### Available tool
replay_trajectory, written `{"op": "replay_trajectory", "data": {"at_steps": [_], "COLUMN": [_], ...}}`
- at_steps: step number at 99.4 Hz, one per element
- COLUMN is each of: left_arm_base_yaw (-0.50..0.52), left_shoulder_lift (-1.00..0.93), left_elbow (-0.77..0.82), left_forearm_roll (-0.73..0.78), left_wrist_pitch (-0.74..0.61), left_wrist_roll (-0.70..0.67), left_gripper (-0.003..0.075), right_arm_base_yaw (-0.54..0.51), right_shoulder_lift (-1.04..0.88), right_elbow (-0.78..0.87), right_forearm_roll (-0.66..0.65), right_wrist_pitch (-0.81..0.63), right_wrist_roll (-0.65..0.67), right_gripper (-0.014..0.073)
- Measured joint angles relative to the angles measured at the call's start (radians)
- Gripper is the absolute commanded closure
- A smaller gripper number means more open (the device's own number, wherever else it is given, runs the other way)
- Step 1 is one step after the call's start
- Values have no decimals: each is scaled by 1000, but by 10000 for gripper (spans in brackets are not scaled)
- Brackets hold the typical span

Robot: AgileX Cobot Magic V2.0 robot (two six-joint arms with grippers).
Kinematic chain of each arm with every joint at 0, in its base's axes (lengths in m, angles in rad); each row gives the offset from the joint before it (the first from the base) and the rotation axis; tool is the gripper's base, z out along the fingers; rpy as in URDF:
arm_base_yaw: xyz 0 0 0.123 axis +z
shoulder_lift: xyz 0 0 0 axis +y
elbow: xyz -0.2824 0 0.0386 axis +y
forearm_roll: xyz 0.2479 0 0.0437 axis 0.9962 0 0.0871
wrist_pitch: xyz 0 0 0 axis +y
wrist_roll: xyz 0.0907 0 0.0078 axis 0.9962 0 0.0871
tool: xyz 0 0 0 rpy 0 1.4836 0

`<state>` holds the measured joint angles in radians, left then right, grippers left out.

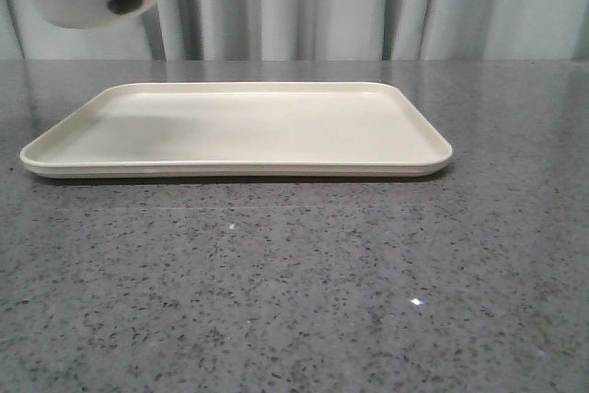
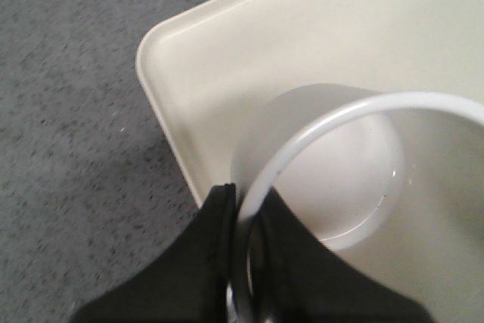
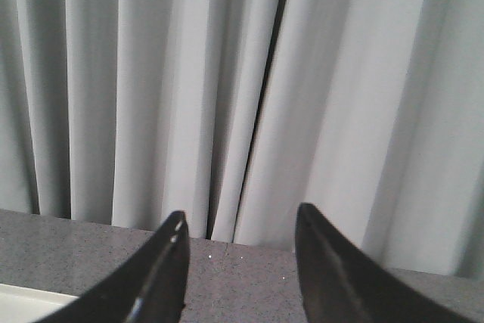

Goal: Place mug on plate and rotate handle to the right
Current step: 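Lift the mug with the left gripper and carry it over the tray, then lower the held mug onto the cream tray with the left gripper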

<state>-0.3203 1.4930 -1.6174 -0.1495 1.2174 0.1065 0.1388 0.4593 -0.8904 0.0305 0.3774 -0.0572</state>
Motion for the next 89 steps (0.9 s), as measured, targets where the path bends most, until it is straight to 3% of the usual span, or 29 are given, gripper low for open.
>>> {"op": "replay_trajectory", "data": {"at_steps": [33, 89], "left_arm_base_yaw": [-116, -123], "left_shoulder_lift": [189, 367], "left_elbow": [-160, -204], "left_forearm_roll": [-6, -36], "left_wrist_pitch": [-11, -12], "left_wrist_roll": [0, 0], "left_gripper": [741, 740], "right_arm_base_yaw": [0, 0], "right_shoulder_lift": [0, 0], "right_elbow": [0, 0], "right_forearm_roll": [0, 0], "right_wrist_pitch": [0, 9], "right_wrist_roll": [0, 0], "right_gripper": [241, 241]}}
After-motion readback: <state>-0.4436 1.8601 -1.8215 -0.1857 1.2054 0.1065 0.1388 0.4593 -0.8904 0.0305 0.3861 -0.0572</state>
